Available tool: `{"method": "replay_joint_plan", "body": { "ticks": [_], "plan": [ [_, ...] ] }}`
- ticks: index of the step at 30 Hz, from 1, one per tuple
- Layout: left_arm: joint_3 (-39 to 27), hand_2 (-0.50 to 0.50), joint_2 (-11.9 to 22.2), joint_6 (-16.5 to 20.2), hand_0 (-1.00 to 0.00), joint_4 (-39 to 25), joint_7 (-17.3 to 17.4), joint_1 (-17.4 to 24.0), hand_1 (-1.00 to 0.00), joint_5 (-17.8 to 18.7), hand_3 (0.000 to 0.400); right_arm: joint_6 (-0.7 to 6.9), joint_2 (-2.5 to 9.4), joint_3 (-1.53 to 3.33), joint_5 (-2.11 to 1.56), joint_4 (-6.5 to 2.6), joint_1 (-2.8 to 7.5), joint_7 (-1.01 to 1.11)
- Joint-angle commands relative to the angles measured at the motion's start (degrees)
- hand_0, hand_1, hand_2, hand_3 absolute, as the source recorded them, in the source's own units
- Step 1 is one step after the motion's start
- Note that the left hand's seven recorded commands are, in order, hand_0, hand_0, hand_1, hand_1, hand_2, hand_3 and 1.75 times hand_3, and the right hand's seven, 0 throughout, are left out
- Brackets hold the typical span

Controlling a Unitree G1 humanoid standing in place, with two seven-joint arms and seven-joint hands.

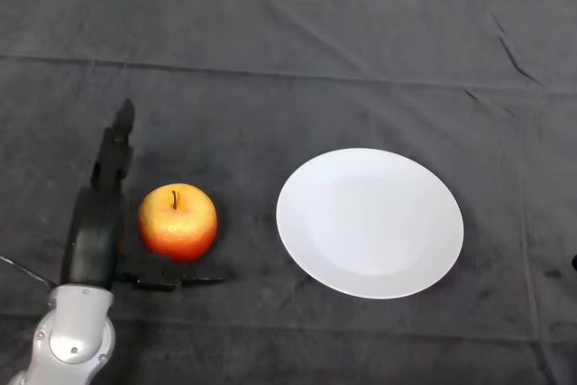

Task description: Move the apple to the plate

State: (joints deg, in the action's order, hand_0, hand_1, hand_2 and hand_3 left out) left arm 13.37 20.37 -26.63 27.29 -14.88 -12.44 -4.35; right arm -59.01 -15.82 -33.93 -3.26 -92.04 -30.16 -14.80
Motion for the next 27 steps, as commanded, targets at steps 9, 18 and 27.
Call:
{"method": "replay_joint_plan", "body": {
  "ticks": [9, 18, 27],
  "plan": [
    [2.2, 0.0, 1.0, 0.4, 0.0, 2.9, -0.2, -1.5, 0.0, -2.6, 0.0, 5.38, 4.12, -0.06, -1.54, -4.34, 5.58, 0.15],
    [3.0, 0.0, 1.3, 1.2, -1.0, 2.7, -0.8, -1.4, -1.0, -3.6, 0.4, 5.38, 4.12, 0.09, -1.71, -4.34, 5.57, 0.17],
    [3.3, 0.0, 1.9, 1.9, -1.0, 0.7, -1.2, -1.1, -1.0, -4.3, 0.4, 5.39, 4.13, 0.23, -1.85, -4.32, 5.57, 0.19]
  ]
}}
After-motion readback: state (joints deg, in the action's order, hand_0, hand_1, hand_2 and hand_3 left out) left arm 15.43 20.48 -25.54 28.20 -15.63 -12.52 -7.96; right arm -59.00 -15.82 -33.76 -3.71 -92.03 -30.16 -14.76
